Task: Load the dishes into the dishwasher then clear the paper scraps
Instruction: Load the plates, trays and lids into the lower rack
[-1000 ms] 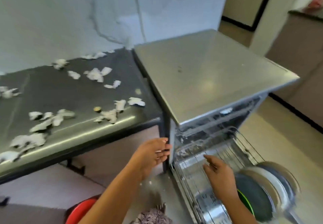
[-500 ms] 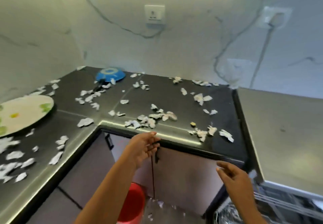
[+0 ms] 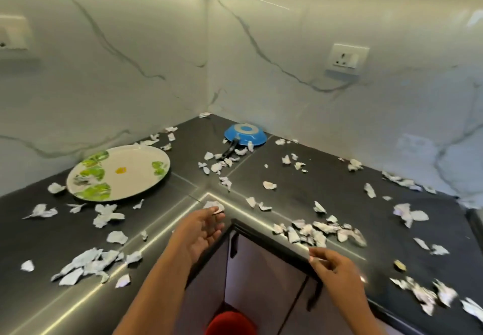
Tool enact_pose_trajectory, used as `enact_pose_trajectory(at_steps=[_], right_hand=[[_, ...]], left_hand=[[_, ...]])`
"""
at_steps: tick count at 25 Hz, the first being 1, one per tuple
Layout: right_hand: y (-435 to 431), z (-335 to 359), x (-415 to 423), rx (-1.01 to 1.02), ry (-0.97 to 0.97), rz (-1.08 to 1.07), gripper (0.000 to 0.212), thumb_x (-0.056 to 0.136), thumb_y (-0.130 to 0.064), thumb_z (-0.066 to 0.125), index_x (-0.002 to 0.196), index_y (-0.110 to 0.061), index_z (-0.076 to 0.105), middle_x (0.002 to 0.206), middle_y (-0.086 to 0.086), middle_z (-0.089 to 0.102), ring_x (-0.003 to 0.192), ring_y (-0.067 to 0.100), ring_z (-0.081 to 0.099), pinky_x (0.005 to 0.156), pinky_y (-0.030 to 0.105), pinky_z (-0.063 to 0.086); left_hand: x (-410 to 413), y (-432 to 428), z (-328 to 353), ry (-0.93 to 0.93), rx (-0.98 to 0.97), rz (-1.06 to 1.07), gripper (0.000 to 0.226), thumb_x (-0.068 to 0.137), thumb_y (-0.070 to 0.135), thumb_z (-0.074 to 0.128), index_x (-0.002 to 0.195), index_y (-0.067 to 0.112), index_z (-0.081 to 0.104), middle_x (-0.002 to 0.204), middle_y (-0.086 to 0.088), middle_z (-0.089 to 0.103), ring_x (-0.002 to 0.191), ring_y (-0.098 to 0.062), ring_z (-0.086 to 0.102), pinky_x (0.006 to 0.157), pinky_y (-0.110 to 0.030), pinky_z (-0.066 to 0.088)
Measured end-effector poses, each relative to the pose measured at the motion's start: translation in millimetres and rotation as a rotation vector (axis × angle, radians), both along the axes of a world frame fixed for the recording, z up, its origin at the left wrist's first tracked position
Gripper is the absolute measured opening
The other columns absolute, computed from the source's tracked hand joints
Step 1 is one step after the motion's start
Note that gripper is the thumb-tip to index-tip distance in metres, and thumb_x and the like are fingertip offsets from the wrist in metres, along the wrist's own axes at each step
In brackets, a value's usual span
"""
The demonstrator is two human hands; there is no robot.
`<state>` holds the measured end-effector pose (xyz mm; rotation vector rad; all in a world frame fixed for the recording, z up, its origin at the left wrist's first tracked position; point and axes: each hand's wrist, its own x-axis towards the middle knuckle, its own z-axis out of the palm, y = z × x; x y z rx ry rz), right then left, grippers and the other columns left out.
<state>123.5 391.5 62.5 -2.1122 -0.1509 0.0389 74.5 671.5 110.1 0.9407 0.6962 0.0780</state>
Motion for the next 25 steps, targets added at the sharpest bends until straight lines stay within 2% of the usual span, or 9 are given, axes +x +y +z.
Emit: enact_pose_trajectory(at_steps=[6,9,13,16,18,21,23,25], right_hand=[[116,19,36,-0.034,-0.066,0.132,0.018,0.082,-0.016,0.069,0.091,-0.032,0.069,0.082,-0.012,0.071,0.074,-0.004,0.064,0.059,0.005,0.044],[160,24,43,-0.049,-0.062,0.217,0.018,0.082,-0.015,0.069,0.092,-0.030,0.068,0.086,-0.013,0.069,0.080,0.001,0.064,0.058,0.003,0.042],[207,18,58,-0.105,-0.035,0.329,0.022,0.083,-0.012,0.067,0.100,-0.025,0.067,0.092,-0.010,0.069,0.076,-0.003,0.063,0.061,0.004,0.042],[240,4,69,-0.091,0.048,0.420,0.037,0.081,-0.007,0.068,0.117,-0.014,0.062,0.097,-0.003,0.067,0.077,-0.005,0.061,0.066,0.004,0.044],[262,-2,78,-0.072,0.134,0.494,0.048,0.082,-0.012,0.070,0.127,-0.014,0.054,0.105,-0.002,0.063,0.085,0.000,0.063,0.076,0.011,0.049],[295,-12,95,-0.086,0.270,0.592,0.066,0.083,-0.022,0.069,0.140,-0.014,0.037,0.126,0.002,0.055,0.113,0.013,0.056,0.096,0.026,0.046],[314,-19,105,-0.043,0.377,0.643,0.074,0.085,-0.024,0.067,0.145,-0.012,0.026,0.140,0.007,0.044,0.127,0.018,0.046,0.101,0.028,0.039],[335,-24,116,0.051,0.446,0.681,0.075,0.087,-0.022,0.065,0.147,-0.011,0.021,0.147,0.006,0.037,0.134,0.017,0.037,0.104,0.026,0.033]], left_hand=[[20,114,1,-0.067,-0.065,0.238,0.011,0.093,0.014,0.051,0.094,0.011,0.061,0.088,-0.007,0.066,0.077,-0.019,0.059,0.069,-0.027,0.046],[21,154,-10,-0.074,-0.094,0.370,0.011,0.093,0.015,0.052,0.095,0.012,0.062,0.090,-0.006,0.067,0.081,-0.018,0.061,0.072,-0.027,0.048],[19,187,-32,-0.077,-0.074,0.584,0.011,0.093,0.008,0.050,0.097,0.010,0.060,0.086,-0.006,0.064,0.077,-0.016,0.060,0.068,-0.023,0.048],[8,214,-49,-0.069,0.137,0.826,0.014,0.091,0.002,0.051,0.089,0.012,0.061,0.087,-0.008,0.063,0.073,-0.013,0.057,0.063,-0.020,0.049],[0,235,-57,-0.018,0.330,0.920,0.011,0.090,0.005,0.054,0.095,0.011,0.062,0.095,-0.009,0.062,0.080,-0.016,0.056,0.068,-0.025,0.048],[-7,268,-73,0.209,0.669,0.889,0.023,0.088,0.011,0.059,0.111,0.007,0.061,0.106,-0.010,0.061,0.095,-0.021,0.056,0.081,-0.033,0.044],[-9,284,-88,0.288,0.813,0.821,0.033,0.086,0.011,0.061,0.118,0.005,0.057,0.115,-0.016,0.060,0.105,-0.028,0.056,0.089,-0.038,0.044],[-8,288,-98,0.289,0.983,0.717,0.038,0.084,0.010,0.061,0.121,0.008,0.054,0.119,-0.016,0.057,0.112,-0.029,0.054,0.093,-0.041,0.044]])
